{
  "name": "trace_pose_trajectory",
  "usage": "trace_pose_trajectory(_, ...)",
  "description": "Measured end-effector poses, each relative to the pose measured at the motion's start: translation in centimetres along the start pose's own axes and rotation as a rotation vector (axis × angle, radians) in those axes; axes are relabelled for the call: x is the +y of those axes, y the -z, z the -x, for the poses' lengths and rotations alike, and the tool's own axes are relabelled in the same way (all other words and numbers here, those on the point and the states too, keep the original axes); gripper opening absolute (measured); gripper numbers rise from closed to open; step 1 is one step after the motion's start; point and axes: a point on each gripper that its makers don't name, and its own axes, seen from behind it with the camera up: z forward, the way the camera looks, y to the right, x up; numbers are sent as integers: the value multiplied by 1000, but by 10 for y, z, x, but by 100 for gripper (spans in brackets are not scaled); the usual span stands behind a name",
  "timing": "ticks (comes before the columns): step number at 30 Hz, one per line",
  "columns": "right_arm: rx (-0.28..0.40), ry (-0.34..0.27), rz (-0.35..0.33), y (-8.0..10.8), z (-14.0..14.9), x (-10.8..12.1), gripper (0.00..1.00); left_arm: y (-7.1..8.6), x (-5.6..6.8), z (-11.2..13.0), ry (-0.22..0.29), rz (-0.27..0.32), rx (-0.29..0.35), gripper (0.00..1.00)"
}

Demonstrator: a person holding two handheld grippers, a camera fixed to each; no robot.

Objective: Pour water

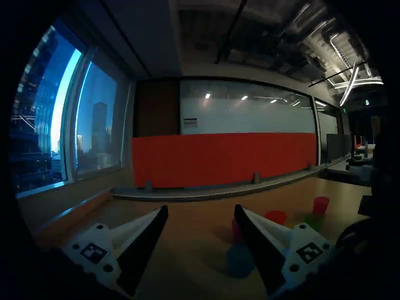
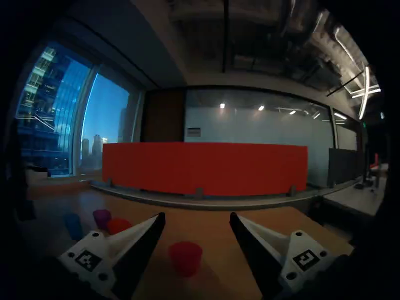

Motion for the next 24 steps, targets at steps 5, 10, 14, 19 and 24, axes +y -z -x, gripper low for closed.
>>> trace_pose_trajectory(5,12,5,36,2,0,4,100,0,-6,1,11,-30,15,99)
trace_pose_trajectory(10,25,-11,38,3,-6,4,100,0,-14,5,-20,-64,18,99)
trace_pose_trajectory(14,26,-18,39,4,-10,4,100,0,-17,6,-39,-92,33,99)
trace_pose_trajectory(19,6,-19,52,4,-7,7,100,0,-17,12,-38,-112,45,99)
trace_pose_trajectory(24,-5,-19,58,5,-4,6,100,0,-19,19,-30,-129,59,99)
